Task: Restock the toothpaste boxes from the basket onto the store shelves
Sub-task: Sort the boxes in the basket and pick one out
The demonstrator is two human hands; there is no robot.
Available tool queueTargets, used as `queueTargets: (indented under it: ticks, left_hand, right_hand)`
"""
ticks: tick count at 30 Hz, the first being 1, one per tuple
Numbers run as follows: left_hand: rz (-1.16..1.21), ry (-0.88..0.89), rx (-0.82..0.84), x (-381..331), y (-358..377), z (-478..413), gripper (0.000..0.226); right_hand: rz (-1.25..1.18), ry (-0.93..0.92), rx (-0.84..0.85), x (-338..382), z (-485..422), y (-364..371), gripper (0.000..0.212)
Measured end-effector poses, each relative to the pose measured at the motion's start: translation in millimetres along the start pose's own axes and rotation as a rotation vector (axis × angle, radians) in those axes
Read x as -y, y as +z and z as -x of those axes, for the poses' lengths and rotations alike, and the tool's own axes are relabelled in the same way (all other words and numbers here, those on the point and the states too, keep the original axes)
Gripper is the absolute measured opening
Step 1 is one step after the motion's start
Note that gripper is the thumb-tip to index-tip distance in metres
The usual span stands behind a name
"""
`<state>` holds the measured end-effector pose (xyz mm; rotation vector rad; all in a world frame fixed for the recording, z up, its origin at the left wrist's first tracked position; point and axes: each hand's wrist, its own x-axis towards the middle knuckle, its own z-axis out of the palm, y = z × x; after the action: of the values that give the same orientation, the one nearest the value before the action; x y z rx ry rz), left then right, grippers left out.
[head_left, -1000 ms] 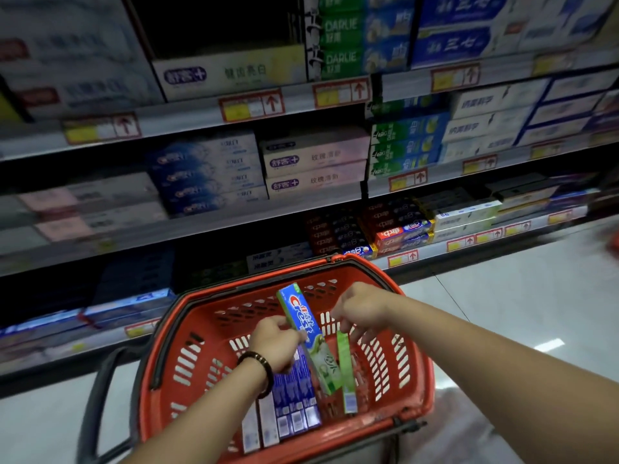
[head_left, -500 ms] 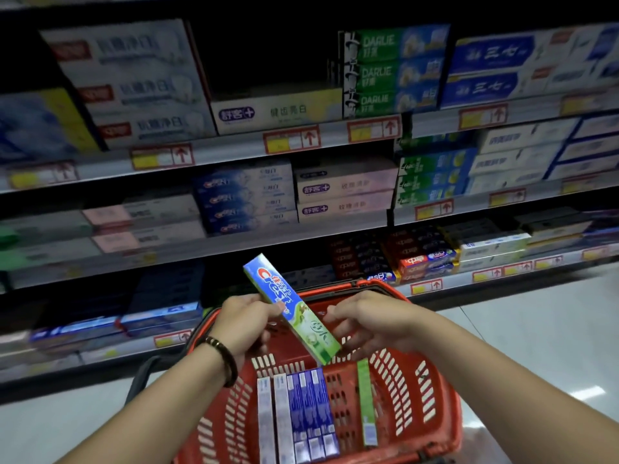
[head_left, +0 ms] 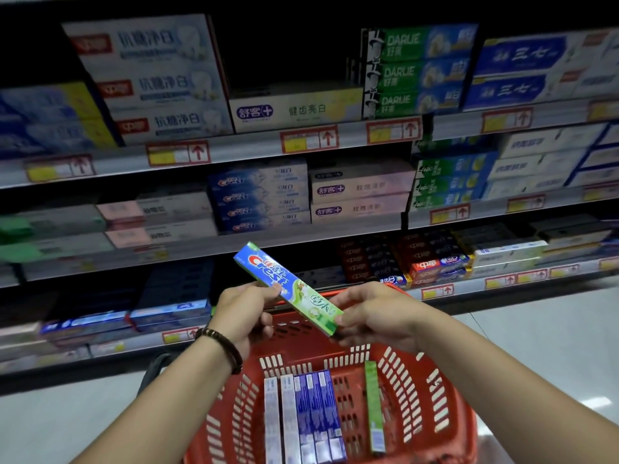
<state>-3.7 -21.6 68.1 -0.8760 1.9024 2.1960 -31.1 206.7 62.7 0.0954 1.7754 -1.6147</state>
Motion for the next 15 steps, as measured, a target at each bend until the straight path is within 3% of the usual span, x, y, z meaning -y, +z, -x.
queueTargets:
  ticks: [8, 13, 15]
  left_hand:
    - [0.041, -0.012, 0.063, -5, -3, -1, 0.019]
    - [0.142, 0.044, -0.122, -16, -21, -16, 0.03]
    - [0.164, 0.047, -0.124, -19, -28, -18, 0.032]
  right_hand:
    - [0.036, -0.032, -0.065, 8, -3, -5, 0.025]
    - [0.075, -0.066, -0.068, 10, -2, -11, 0.022]
    - [0.049, -0.076, -0.07, 12, -1, -12, 0.022]
